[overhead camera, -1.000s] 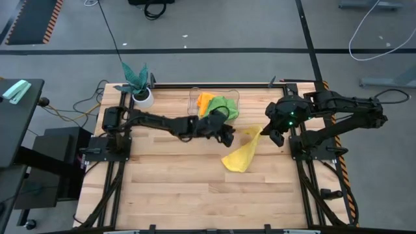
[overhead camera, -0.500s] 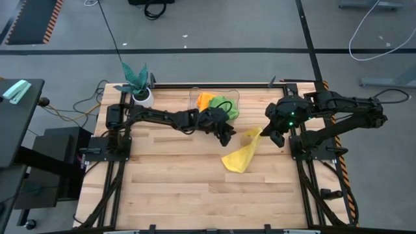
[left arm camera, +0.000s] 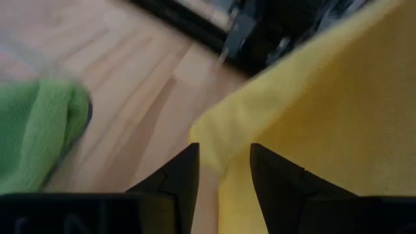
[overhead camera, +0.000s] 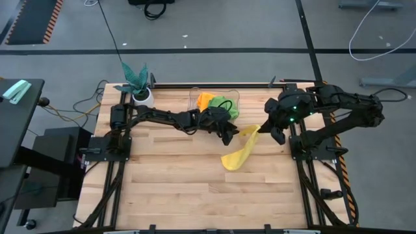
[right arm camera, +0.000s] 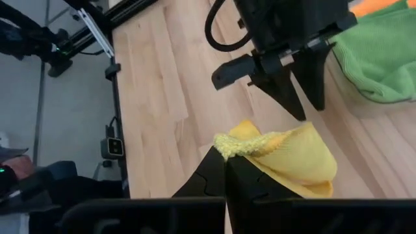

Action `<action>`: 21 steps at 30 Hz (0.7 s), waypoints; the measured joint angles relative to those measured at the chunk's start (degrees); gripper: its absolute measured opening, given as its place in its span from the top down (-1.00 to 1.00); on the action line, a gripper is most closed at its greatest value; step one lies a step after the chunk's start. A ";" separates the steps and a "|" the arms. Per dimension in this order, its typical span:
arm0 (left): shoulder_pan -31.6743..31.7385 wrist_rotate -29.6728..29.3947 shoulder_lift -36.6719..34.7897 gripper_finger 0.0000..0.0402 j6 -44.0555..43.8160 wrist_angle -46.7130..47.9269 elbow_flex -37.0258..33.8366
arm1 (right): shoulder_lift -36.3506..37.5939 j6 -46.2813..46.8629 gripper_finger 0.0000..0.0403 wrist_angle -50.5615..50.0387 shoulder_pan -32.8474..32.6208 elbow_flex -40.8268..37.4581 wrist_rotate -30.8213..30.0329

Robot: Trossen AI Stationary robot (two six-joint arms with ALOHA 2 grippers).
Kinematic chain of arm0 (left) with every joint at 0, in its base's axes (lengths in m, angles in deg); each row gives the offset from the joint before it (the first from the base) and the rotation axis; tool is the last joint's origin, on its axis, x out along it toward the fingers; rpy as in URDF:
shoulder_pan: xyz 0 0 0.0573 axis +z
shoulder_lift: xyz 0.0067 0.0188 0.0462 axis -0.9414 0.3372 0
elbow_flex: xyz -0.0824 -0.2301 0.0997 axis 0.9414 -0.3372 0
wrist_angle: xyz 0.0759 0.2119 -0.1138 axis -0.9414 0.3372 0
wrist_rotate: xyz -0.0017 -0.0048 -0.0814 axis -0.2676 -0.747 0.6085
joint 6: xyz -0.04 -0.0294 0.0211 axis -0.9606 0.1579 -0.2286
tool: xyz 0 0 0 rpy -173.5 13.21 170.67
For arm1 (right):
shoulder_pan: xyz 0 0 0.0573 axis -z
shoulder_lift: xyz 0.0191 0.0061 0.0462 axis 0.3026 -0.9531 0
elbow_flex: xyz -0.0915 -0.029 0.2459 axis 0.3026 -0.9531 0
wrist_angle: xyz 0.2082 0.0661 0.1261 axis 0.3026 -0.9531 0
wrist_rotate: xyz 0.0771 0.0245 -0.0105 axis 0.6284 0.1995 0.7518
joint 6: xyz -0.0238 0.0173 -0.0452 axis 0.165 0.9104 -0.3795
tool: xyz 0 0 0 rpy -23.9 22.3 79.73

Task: Fold microfiber towels
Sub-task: Fold the yellow microfiber cloth

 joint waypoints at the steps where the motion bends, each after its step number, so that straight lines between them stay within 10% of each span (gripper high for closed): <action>1: 0.02 -0.01 0.00 0.27 0.01 -1.05 0.02 | -0.63 -0.29 1.00 -0.13 0.00 0.69 -0.01; 21: -1.91 2.13 -0.04 0.30 0.05 -1.09 0.02 | -6.84 -3.79 1.00 -2.76 -0.09 6.67 -0.02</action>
